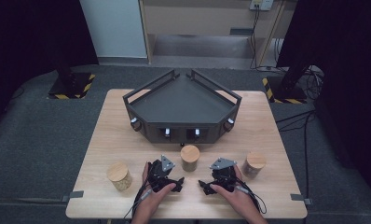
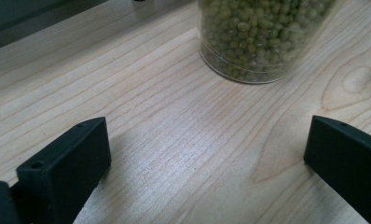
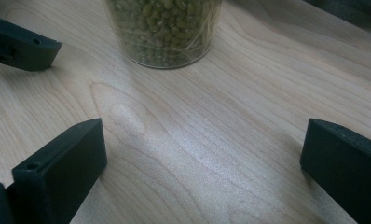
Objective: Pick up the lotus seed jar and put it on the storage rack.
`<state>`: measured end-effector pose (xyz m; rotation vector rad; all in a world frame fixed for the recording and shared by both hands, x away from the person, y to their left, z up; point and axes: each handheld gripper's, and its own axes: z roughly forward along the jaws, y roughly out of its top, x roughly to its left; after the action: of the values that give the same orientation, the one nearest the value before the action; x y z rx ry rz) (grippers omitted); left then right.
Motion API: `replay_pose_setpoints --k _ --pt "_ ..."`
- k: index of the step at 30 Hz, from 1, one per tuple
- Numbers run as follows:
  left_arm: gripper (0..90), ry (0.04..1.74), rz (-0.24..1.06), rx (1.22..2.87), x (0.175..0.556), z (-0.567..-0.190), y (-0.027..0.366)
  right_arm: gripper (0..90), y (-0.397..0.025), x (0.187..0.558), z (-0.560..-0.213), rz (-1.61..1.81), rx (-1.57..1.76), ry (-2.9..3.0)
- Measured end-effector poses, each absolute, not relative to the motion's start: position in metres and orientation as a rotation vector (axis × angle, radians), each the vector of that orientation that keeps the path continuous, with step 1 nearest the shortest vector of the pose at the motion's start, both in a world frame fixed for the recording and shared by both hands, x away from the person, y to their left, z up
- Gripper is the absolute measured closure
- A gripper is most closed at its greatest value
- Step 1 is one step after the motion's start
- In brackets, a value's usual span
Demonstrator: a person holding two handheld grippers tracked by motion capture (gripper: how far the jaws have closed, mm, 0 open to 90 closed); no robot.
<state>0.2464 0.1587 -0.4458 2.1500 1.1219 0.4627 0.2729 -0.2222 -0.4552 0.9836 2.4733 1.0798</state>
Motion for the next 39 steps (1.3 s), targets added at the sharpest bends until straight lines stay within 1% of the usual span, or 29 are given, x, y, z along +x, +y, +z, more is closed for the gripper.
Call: replay_pose_setpoints --k 15,20,39 --pt "0.0 1.124 0.466 2.148 0.246 -0.446 0.158 0.3 -0.221 0.272 -0.455 1.076 0.994 2.468" --pt "2.6 1.132 0.471 2.138 0.244 -0.443 0.161 0.3 -0.221 0.271 -0.455 1.075 1.000 2.464" --pt "4.2 1.074 0.575 2.069 0.221 -0.408 0.180 0.3 -0.220 0.268 -0.455 1.071 1.015 2.454"
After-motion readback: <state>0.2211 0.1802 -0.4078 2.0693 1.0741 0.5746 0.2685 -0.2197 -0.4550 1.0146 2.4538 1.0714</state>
